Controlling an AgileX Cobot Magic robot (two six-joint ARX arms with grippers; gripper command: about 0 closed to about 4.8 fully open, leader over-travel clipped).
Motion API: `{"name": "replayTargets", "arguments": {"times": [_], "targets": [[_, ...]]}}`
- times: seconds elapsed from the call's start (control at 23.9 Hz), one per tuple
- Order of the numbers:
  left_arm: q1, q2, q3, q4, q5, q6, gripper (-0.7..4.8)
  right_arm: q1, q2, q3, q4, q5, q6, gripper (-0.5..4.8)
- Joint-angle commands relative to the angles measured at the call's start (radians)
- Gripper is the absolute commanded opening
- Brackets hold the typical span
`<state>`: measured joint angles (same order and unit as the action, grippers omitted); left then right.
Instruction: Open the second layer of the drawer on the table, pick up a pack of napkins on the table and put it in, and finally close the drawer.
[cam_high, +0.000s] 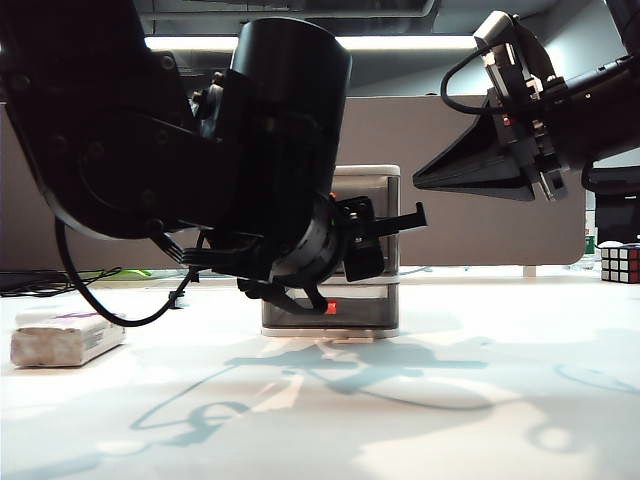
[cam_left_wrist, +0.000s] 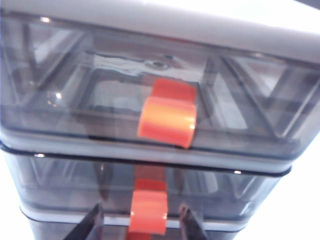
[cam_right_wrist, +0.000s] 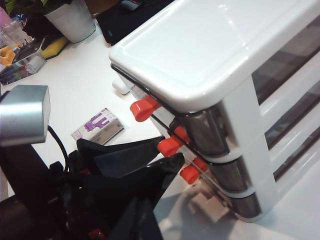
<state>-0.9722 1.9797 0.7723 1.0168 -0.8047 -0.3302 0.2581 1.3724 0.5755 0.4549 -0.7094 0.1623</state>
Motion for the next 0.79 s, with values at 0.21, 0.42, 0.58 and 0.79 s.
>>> {"name": "replayTargets", "arguments": {"times": [0.21, 0.42, 0.58, 0.79], "targets": [[0.003, -0.001, 0.011, 0.016, -0.003, 0.009, 1.87, 0.001, -0.004, 0.004, 0.011, -0.008, -0.006, -0.04], [0.002, 0.019, 0.04, 0.017, -0.003, 0.036, 1.83, 0.001, -0.004, 0.004, 0.0, -0.02, -0.006, -0.05], [0.002, 0.023, 0.061, 0.01, -0.004, 0.072, 1.83, 0.002, -0.004, 0.003, -0.01, -0.027, -0.006, -0.04], [0.002, 0.023, 0.061, 0.009, -0.029, 0.082, 1.82, 0.002, -0.004, 0.003, -0.01, -0.029, -0.006, -0.04]]}}
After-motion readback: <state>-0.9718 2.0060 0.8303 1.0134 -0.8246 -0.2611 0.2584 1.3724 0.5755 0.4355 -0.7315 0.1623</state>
